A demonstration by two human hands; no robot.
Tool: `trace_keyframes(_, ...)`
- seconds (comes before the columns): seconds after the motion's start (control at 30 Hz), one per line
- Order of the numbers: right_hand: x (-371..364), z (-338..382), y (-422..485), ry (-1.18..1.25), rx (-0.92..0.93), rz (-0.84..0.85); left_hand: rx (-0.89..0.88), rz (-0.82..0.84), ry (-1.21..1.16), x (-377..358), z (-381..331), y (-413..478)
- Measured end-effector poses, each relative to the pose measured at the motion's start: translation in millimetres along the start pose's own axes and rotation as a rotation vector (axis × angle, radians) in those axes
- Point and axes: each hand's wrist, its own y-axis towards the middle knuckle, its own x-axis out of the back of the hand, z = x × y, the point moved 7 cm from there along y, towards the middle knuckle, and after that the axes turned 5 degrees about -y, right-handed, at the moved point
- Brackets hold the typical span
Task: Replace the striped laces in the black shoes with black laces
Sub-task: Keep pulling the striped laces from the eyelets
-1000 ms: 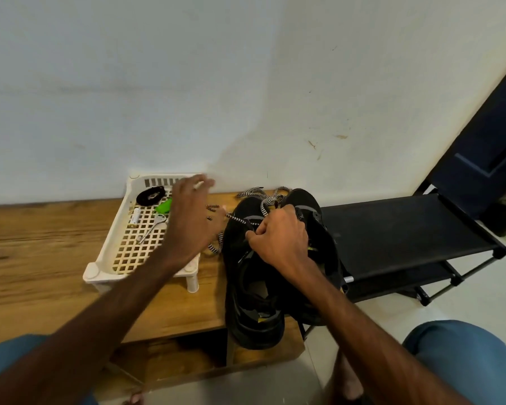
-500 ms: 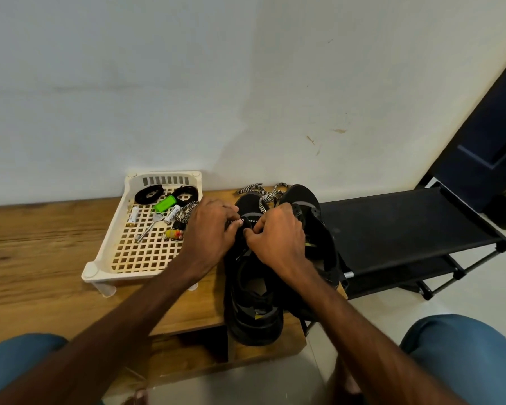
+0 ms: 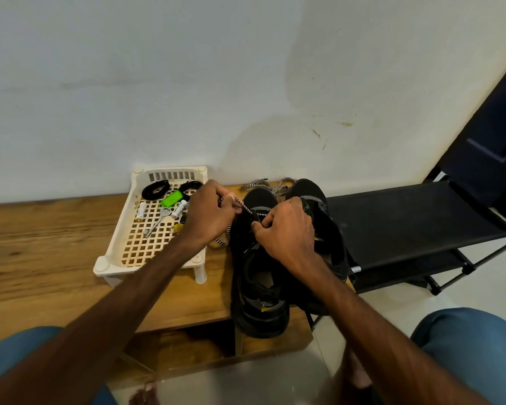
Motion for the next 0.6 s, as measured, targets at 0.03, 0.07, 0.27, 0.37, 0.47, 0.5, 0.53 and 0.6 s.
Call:
trace_keyframes(0.03,-0.3,0.1,0.0,0.003,0.001,0.0,0.039,-0.029,-0.068,8.2,3.9,4.8)
trace_keyframes(0.07,-0.7,0.7,-0.2,0.009,0.003,0.0,0.061,-0.072,-0.118,17.5,6.8,8.9)
trace_keyframes(0.27,-2.6,1.2,-1.5,0.014,0.019,-0.015,-0.133,-0.114,0.137,23.2,-2.7,1.4)
trace_keyframes(0.37,-3.1,1.2,-1.6,0.015,0.023,-0.023,-0.275,0.092,0.379,-6.6,-15.8,-7.9)
trace_keyframes(0.47,-3.0,1.1,-0.7,0.024,0.016,-0.024,-0.36,0.167,0.556,-22.1,-18.9,-13.9)
trace_keyframes(0.5,-2.9,1.4,-0.4,0.021,0.019,-0.021,-0.375,0.158,0.569,-23.3,-18.5,-14.8)
trace_keyframes(0.53,-2.7,1.6,-0.3,0.016,0.022,-0.017,-0.374,0.147,0.553,-23.5,-17.3,-14.8)
trace_keyframes(0.6,-2.7,2.2,0.0,0.007,0.029,-0.005,-0.363,0.129,0.484,-22.4,-16.2,-13.6)
